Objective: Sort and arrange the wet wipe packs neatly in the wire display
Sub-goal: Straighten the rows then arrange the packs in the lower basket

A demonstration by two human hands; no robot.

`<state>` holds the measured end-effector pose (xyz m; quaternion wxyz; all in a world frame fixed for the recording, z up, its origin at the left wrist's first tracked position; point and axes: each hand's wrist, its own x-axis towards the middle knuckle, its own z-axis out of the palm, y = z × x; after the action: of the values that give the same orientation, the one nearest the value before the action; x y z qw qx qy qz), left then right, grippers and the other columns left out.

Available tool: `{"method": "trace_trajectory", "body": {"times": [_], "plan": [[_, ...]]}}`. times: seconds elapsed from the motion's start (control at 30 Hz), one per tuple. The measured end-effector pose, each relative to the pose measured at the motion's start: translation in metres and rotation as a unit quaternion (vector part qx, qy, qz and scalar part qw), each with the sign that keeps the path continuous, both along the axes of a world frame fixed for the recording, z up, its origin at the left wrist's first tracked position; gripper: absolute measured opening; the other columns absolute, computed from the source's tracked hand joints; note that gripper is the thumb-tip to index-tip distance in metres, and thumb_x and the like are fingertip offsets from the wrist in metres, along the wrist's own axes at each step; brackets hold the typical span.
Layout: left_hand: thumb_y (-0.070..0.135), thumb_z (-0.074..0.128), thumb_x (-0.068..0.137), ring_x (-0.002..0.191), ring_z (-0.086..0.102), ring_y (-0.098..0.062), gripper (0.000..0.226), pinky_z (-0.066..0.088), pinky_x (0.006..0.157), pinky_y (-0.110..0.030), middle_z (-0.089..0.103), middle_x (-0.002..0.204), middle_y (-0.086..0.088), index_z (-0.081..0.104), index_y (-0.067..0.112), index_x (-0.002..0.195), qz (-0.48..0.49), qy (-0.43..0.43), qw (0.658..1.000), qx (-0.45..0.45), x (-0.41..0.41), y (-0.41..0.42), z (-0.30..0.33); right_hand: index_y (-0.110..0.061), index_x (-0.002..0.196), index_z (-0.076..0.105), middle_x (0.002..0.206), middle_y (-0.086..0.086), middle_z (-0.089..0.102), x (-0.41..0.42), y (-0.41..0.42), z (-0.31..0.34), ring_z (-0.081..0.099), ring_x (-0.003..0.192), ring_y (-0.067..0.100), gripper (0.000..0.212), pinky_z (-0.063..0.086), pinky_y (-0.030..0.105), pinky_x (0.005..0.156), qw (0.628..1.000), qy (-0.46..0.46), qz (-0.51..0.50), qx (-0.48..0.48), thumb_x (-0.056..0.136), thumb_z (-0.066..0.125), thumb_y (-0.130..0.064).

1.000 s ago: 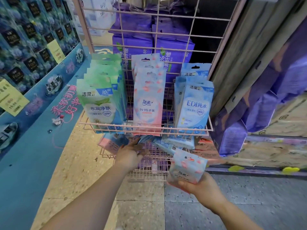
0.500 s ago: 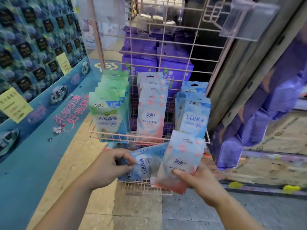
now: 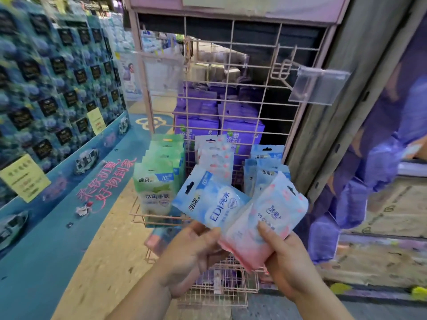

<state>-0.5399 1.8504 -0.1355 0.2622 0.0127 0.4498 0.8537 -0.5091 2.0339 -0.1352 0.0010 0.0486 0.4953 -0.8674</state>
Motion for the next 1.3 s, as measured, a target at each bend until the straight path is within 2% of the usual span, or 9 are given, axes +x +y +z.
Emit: {"method": "trace_trajectory", "body": {"times": [0.17,0.3,0.5,0.63,0.73,0.87,0.97,1.1,1.3], "plan": [[0.021,0.067,0.074,0.109,0.065,-0.034,0.037,0.045,0.099,-0.057,0.071,0.114,-0.016,0.069,0.009,0.110,0.122,0.052,0.987,-0.087,-0.009,0.007,0.001,-0.003,0.099,0.071,0.099,0.016,0.074,0.003,-0.008,0.004,0.072,0.089,0.026,0.064,0.057,0.030,0.068,0.993,-0.008,0.040,0.113,0.046,0.088,-0.035],[0.015,0.063,0.088,0.105,0.068,-0.019,0.019,0.051,0.096,-0.045,0.073,0.111,-0.002,0.069,0.019,0.106,0.126,0.174,0.955,-0.204,-0.036,0.014,0.022,-0.004,0.105,0.068,0.108,0.018,0.071,0.004,0.023,0.014,0.069,0.099,0.031,0.078,0.058,0.035,0.074,0.997,-0.003,-0.033,0.065,0.040,0.093,-0.040],[0.023,0.072,0.083,0.105,0.063,-0.014,0.035,0.049,0.091,-0.032,0.068,0.111,0.008,0.060,0.019,0.116,0.016,0.289,0.873,-0.394,-0.077,0.081,0.039,-0.006,0.117,0.059,0.109,0.013,0.072,0.012,0.073,0.026,0.070,0.098,0.027,0.085,0.058,0.033,0.071,0.985,0.013,-0.144,0.095,0.045,0.090,-0.039],[0.030,0.078,0.074,0.095,0.056,-0.013,0.050,0.039,0.076,-0.023,0.058,0.103,0.007,0.055,0.017,0.116,0.030,0.361,0.757,-0.544,-0.065,0.099,0.038,-0.007,0.107,0.066,0.104,0.012,0.074,0.019,0.075,0.019,0.070,0.096,0.030,0.075,0.058,0.033,0.071,0.972,0.013,-0.156,0.175,0.046,0.090,-0.044],[0.028,0.073,0.079,0.104,0.061,-0.014,0.054,0.049,0.088,-0.028,0.063,0.117,0.004,0.052,0.020,0.128,0.047,0.372,0.773,-0.512,-0.057,0.085,0.033,-0.009,0.103,0.065,0.095,0.005,0.076,0.013,0.062,0.023,0.072,0.089,0.023,0.044,0.059,0.029,0.067,0.958,0.010,-0.151,0.241,0.064,0.080,-0.022],[0.027,0.056,0.093,0.087,0.058,0.004,0.038,0.039,0.077,0.000,0.064,0.114,0.008,0.057,0.018,0.130,0.133,0.333,0.810,-0.465,-0.038,0.044,0.038,-0.017,0.101,0.063,0.093,-0.002,0.076,-0.018,0.028,0.033,0.072,0.082,0.011,0.027,0.056,0.024,0.062,0.942,0.018,-0.109,0.316,0.077,0.075,-0.018],[0.025,0.058,0.091,0.100,0.058,0.002,0.043,0.046,0.091,-0.016,0.058,0.125,0.002,0.052,0.018,0.133,0.196,0.323,0.807,-0.454,-0.028,0.018,0.031,-0.022,0.104,0.061,0.094,-0.006,0.074,-0.044,-0.005,0.040,0.071,0.085,0.007,0.024,0.058,0.031,0.075,0.915,0.034,-0.071,0.395,0.083,0.070,-0.026],[0.027,0.060,0.089,0.141,0.030,-0.016,0.075,0.023,0.113,-0.028,0.031,0.154,-0.005,0.019,0.012,0.151,0.177,0.252,0.793,-0.526,-0.031,0.008,0.024,-0.020,0.109,0.054,0.094,-0.010,0.065,-0.070,-0.034,0.043,0.063,0.086,0.010,0.032,0.047,0.025,0.071,0.856,0.033,-0.070,0.511,0.083,0.069,-0.030],[0.020,0.059,0.089,0.136,0.037,-0.021,0.085,0.030,0.096,-0.020,0.035,0.153,-0.003,0.002,0.015,0.152,0.119,0.180,0.839,-0.499,-0.051,0.019,0.042,-0.018,0.107,0.049,0.089,-0.009,0.056,-0.077,-0.037,0.054,0.052,0.079,0.012,0.029,0.036,0.008,0.055,0.827,0.013,-0.061,0.559,0.085,0.067,-0.026]]}}
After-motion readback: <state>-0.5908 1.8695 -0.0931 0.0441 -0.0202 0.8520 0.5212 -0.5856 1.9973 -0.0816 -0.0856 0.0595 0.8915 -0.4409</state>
